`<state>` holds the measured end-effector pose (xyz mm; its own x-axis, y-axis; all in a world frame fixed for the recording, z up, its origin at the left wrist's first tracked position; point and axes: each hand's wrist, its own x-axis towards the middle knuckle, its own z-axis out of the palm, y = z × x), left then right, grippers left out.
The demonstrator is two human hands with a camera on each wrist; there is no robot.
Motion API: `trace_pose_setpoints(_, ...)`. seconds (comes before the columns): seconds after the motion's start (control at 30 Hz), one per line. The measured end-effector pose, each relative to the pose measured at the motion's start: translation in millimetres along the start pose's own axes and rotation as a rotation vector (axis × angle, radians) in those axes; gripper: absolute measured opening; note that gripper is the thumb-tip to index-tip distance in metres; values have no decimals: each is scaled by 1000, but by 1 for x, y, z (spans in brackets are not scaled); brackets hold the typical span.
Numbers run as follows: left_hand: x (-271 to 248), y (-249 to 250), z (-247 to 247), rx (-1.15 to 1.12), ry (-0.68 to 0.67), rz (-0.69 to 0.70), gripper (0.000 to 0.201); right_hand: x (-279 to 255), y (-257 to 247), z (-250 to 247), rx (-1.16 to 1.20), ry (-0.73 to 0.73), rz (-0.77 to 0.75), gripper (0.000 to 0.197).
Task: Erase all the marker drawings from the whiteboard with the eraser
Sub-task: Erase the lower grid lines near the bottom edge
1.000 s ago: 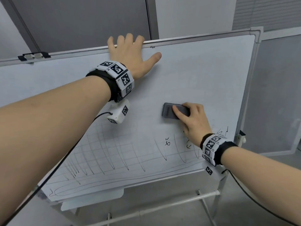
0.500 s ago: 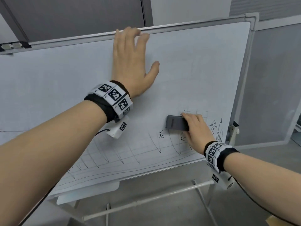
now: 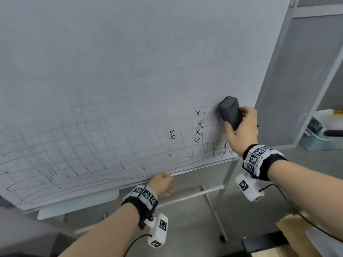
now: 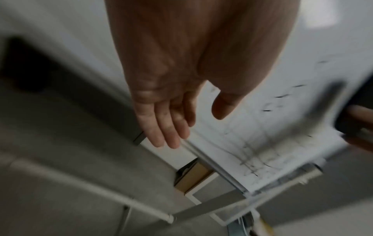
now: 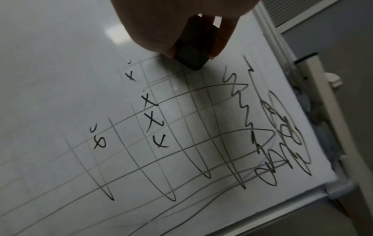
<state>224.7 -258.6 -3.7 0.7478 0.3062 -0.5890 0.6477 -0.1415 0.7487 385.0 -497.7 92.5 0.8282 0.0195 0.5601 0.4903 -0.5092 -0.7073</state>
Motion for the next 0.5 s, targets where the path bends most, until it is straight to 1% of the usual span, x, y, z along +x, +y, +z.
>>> trace_pose_setpoints(0.03, 5, -13, 6, -138, -3, -92, 17, -2, 8, 0, 9, 6, 56, 54)
trace_pose_setpoints(0.1, 11, -31, 11, -447, -3, -200, 20, -8, 23, -2, 23, 18, 165, 58)
trace_pose_setpoints(0.2, 21, -46, 11, -928, 48, -259, 23, -13, 43, -8, 16, 50, 285, 64)
trace_pose_setpoints(0.27, 25, -47, 10, -1084, 106, -252, 36, -13, 52, -15, -36, 65, 323, 60)
trace_pose_setpoints(0.3, 22, -43, 9, -1109, 121, -242, 40, -13, 54, -18, -67, 73, 317, 58)
trace_pose_setpoints(0.33, 19, -37, 9, -1111, 140, -227, 39, -12, 54, -20, -85, 84, 297, 56)
trace_pose_setpoints(0.37, 18, -34, 9, -1134, 153, -211, 34, -10, 54, -21, -85, 98, 269, 55)
trace_pose_setpoints(0.43, 20, -28, 10, -1248, 158, -195, 25, -3, 53, -21, -62, 117, 195, 54)
trace_pose_setpoints(0.5, 32, -28, 11, -1372, 196, -187, 27, 10, 50, -18, -54, 114, 111, 55)
